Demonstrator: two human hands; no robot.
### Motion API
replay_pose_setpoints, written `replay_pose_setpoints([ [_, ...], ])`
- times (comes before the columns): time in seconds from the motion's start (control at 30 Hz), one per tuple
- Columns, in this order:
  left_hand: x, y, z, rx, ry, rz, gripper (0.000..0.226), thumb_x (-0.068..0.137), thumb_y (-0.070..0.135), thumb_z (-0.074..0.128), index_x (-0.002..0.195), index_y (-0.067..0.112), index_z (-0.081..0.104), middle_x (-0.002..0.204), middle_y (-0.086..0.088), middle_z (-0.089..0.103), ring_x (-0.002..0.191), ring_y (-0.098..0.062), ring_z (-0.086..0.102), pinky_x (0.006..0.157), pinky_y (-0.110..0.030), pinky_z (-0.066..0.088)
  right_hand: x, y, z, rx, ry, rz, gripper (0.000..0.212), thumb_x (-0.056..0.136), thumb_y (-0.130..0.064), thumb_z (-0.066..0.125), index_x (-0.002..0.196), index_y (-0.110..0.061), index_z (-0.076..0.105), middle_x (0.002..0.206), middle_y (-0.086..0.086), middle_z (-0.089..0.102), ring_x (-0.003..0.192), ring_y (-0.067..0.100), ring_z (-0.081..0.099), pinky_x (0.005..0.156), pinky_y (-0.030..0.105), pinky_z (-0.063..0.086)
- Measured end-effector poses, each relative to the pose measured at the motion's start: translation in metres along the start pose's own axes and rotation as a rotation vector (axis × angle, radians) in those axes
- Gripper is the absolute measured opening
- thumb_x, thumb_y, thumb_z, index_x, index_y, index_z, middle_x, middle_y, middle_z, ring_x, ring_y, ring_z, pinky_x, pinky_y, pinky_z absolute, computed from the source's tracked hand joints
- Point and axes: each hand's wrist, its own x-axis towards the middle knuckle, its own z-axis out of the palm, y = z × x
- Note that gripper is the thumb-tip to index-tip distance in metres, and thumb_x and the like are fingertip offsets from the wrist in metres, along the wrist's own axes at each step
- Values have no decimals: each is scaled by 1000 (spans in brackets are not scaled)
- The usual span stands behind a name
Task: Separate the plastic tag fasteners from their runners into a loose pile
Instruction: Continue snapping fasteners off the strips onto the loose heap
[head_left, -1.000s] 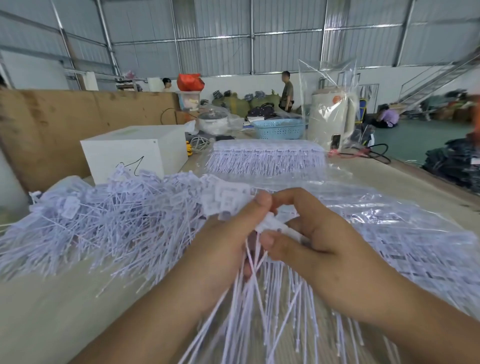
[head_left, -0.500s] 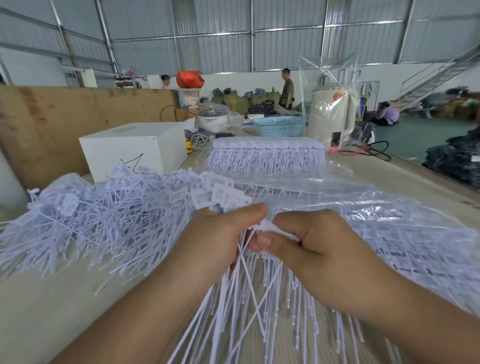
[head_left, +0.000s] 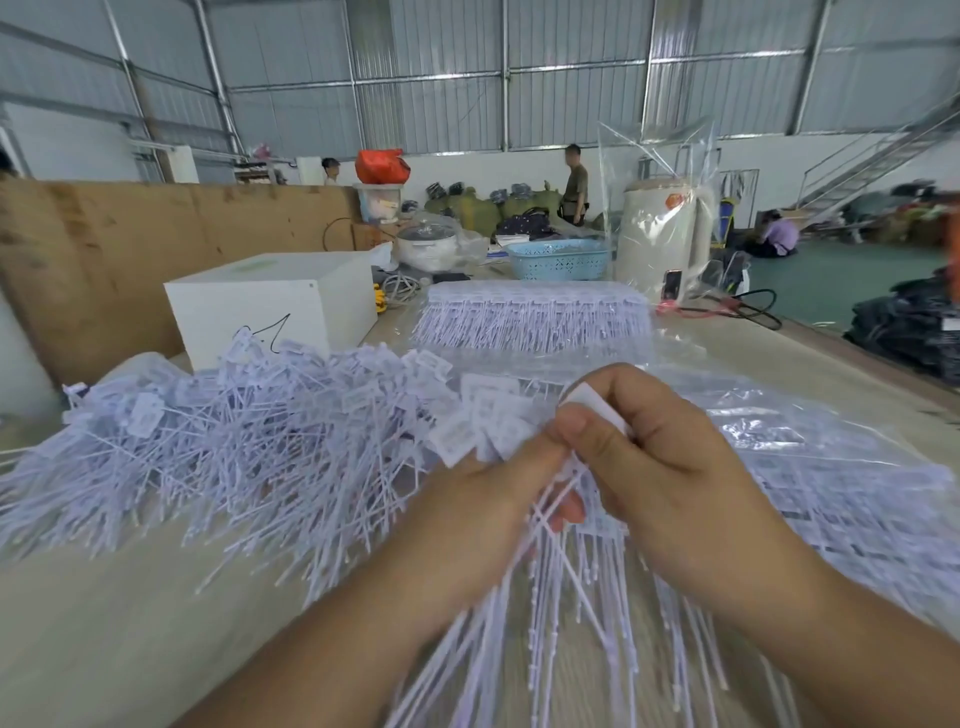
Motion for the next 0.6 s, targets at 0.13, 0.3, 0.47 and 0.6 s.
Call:
replay_pose_setpoints([
  [0.13, 0, 2, 9, -370, -119, -26, 41, 73, 58, 61, 76, 19, 74, 66, -10, 68, 52, -24, 66, 49, -29, 53, -1, 7, 1, 59, 27, 63, 20, 90, -36, 60, 81, -18, 56, 58, -1, 51, 40, 16, 42, 37, 26, 36],
  [0.3, 3, 0, 5, -477, -119, -117, 42, 59, 59, 78, 63, 18, 71, 54, -6, 57, 38, -22, 54, 45, -29, 51, 0, 10, 6, 72, 48, 92, 25, 85, -37, 57, 93, -14, 53, 57, -4, 54, 41, 10, 52, 39, 23, 41],
  [0.47, 11, -4, -3, -523, -30, -57, 47, 60, 61, 81, 74, 16, 77, 47, -7, 50, 45, -23, 50, 53, -29, 46, -3, 20, 19, 200, 29, 211, 60, 83, -43, 71, 129, -22, 39, 95, 8, 56, 62, 11, 64, 56, 20, 49],
  [0.6, 11, 2, -4, -650, 17, 22, 31, 66, 33, 87, 82, 9, 75, 86, -28, 69, 77, -35, 62, 74, -50, 46, -2, 24, 23, 104, -53, 259, 87, 64, -52, 72, 138, -27, 35, 113, 0, 59, 90, 9, 65, 71, 22, 51],
])
